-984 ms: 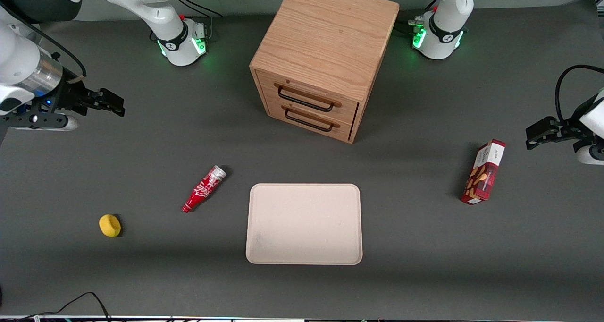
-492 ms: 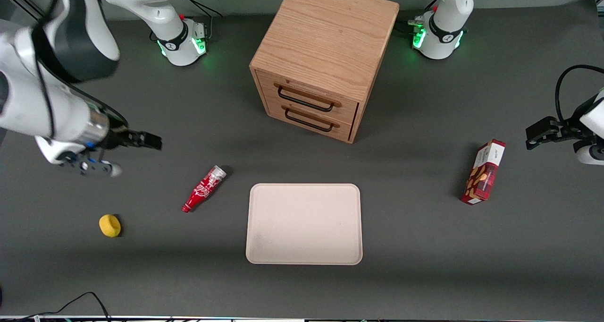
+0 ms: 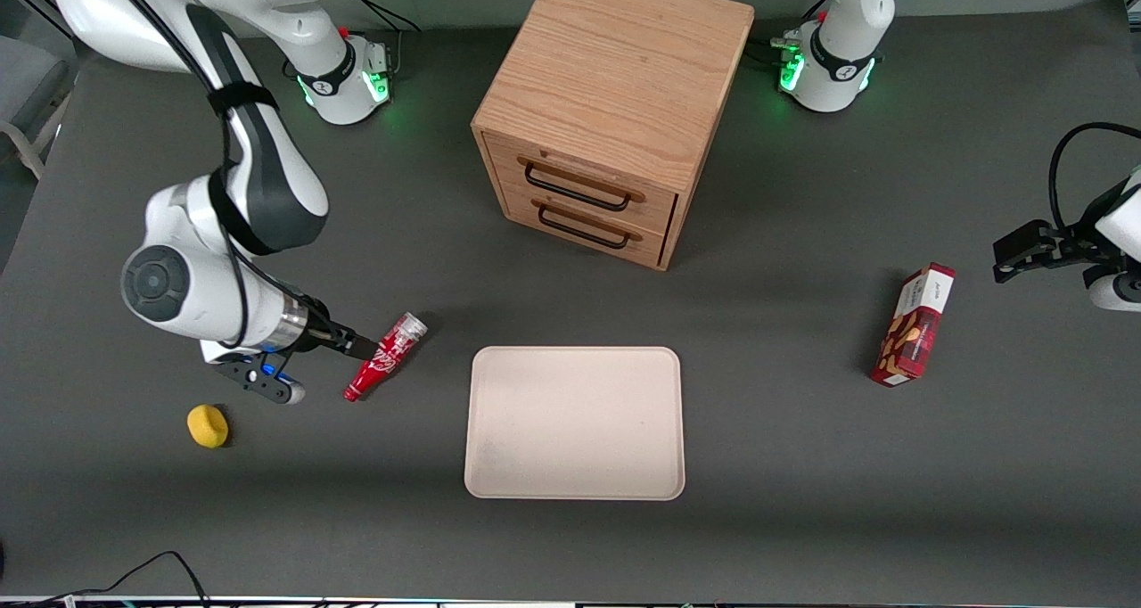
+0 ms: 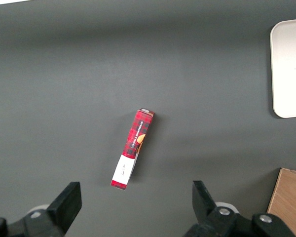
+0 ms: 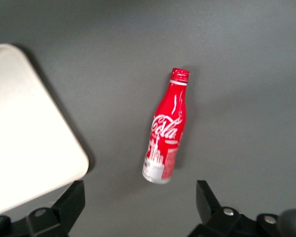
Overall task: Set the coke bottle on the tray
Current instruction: 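Move the open right gripper down over the red Coca-Cola bottle, then close the right gripper around the bottle's body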
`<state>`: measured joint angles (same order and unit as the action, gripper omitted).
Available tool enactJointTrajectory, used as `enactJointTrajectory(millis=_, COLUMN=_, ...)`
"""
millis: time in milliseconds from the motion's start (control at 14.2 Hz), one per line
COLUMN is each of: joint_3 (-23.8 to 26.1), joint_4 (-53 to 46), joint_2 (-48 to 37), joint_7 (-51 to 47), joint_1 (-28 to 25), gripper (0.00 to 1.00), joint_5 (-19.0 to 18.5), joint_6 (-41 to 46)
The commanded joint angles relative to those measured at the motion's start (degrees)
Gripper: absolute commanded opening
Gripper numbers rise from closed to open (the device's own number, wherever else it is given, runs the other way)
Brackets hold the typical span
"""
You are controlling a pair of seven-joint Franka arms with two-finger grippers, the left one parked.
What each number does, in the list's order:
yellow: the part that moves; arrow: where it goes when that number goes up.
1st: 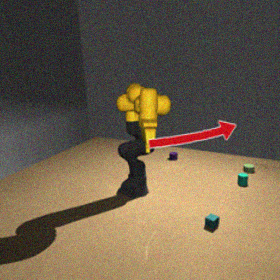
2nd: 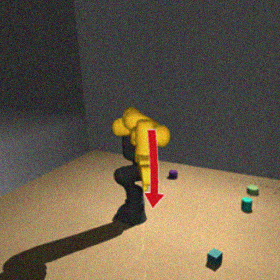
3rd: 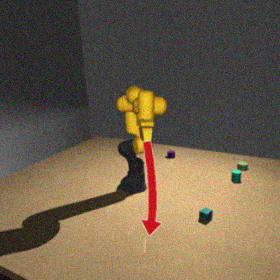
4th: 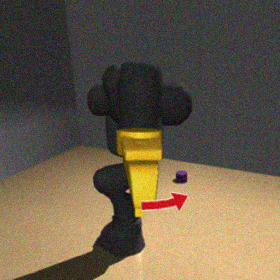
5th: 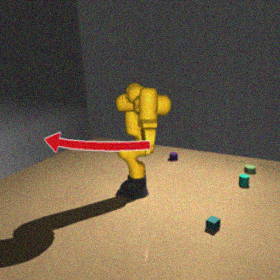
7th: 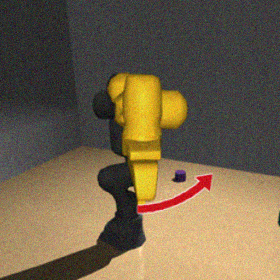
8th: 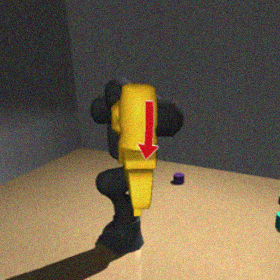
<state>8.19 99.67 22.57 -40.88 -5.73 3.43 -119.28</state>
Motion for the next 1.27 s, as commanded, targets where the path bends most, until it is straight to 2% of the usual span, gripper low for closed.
enactJointTrajectory(millis=0, joint_3=0.07, joint_4=11.92, joint_2=-4.37, joint_7=-6.39, joint_1=0.37, gripper=1.00, joint_5=-1.92, joint_6=-11.63)
enactJointTrajectory(millis=211, joint_3=0.07, joint_4=15.91, joint_2=-3.51, joint_7=-13.59, joint_1=0.37, gripper=1.00, joint_5=-7.27, joint_6=-17.03)
enactJointTrajectory(millis=562, joint_3=0.16, joint_4=16.00, joint_2=1.15, joint_7=-22.83, joint_1=-0.07, gripper=0.99, joint_5=-12.65, joint_6=-21.77)
enactJointTrajectory(millis=984, joint_3=0.33, joint_4=15.21, joint_2=5.28, joint_7=-31.00, joint_1=-0.33, gripper=0.99, joint_5=-16.95, joint_6=-25.03)
enactJointTrajectory(millis=1195, joint_3=0.68, joint_4=14.24, joint_2=7.04, joint_7=-33.55, joint_1=-0.33, gripper=0.98, joint_5=-17.49, joint_6=-26.08)
